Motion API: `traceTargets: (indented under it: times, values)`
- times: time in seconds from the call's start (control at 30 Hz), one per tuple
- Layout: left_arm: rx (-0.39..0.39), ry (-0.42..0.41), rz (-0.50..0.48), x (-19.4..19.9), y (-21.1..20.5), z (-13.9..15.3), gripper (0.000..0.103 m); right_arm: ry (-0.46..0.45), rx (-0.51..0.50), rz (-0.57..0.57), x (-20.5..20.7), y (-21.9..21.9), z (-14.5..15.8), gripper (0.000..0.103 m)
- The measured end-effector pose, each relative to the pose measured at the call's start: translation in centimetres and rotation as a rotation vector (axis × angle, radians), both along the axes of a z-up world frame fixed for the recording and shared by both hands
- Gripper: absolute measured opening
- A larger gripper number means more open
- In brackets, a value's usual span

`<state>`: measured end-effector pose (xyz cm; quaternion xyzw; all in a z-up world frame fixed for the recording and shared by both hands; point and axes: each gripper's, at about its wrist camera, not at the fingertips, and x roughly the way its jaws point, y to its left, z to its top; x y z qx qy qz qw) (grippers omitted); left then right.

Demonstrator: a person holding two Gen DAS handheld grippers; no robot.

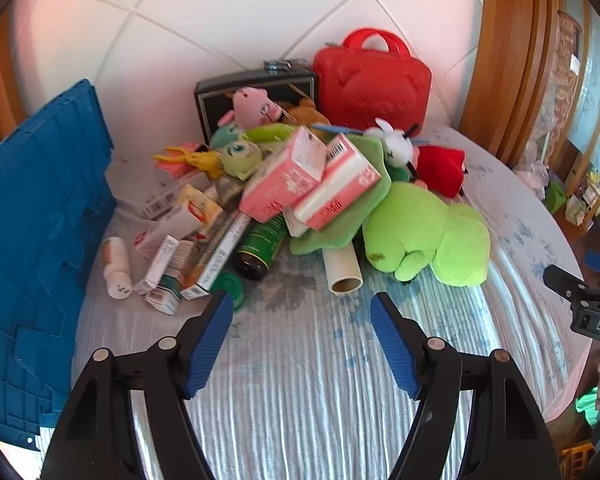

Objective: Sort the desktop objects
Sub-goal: 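Grasp the large lime-green plush with both tools from either side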

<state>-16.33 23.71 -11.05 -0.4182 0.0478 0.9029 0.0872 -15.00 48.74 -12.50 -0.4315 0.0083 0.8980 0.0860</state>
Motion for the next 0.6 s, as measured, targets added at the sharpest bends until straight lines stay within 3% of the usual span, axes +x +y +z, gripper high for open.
traceTargets:
  times: [0.43, 0.6]
  values:
    - [-0.048, -0.109, -0.007, -8.0, 10.2, -9.7, 0.071, -0.179, -0.141, 0.138, -11.4, 2.3, -11.6, 0.103]
    - [-0.051, -0.114, -0.049, -10.0, 13.3, -11.2, 0.071, -0.144, -0.170, 0.148, -11.8, 6.5, -12.0, 0.103]
